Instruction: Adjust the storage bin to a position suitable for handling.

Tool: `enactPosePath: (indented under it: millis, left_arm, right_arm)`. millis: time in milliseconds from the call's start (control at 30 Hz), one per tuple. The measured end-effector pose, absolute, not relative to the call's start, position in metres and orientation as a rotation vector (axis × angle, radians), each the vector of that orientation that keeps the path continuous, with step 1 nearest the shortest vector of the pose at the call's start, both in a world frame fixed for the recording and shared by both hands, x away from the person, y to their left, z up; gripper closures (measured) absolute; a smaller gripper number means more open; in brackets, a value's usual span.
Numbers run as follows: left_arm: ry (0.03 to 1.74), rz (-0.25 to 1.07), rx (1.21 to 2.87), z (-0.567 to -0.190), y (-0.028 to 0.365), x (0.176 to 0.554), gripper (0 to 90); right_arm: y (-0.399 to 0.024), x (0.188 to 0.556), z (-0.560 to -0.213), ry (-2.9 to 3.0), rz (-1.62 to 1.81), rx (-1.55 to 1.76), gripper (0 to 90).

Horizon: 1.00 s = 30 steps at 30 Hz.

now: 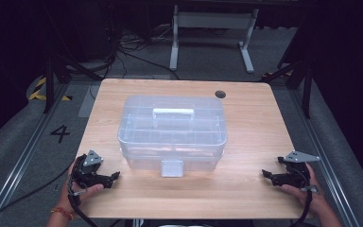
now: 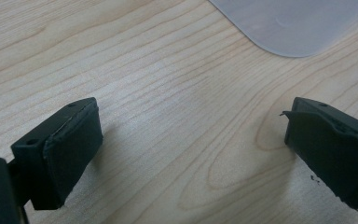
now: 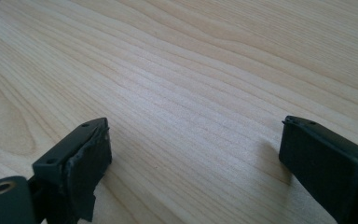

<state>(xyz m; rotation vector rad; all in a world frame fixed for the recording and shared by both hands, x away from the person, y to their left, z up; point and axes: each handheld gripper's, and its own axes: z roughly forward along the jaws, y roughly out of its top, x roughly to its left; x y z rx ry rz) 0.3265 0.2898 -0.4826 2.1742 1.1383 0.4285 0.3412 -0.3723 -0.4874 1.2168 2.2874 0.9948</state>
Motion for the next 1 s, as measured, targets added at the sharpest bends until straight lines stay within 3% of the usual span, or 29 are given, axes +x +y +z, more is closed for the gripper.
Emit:
enactPosePath:
  millis: [600,833,867,1000]
  left_arm:
    - [1.134,0.427,2.176,-0.4826,0.2901,0.3266,4.6]
    - [1.136,0.423,2.176,-0.4825,0.2899,0.3262,4.7]
    - [1.136,0.423,2.176,-0.4825,0.2899,0.3262,4.7]
    - [1.133,0.426,2.177,-0.4825,0.2901,0.3267,4.6]
  right_arm:
    - [-0.3723,0.3412,-0.4872,2.288,0.994,1.216,9.7]
    - [-0.3745,0.3398,-0.4851,2.289,1.002,1.207,20.8]
    - [-0.3746,0.3393,-0.4836,2.293,1.017,1.189,27.6]
    - [-0.3729,0.34,-0.4809,2.287,1.03,1.166,29.8]
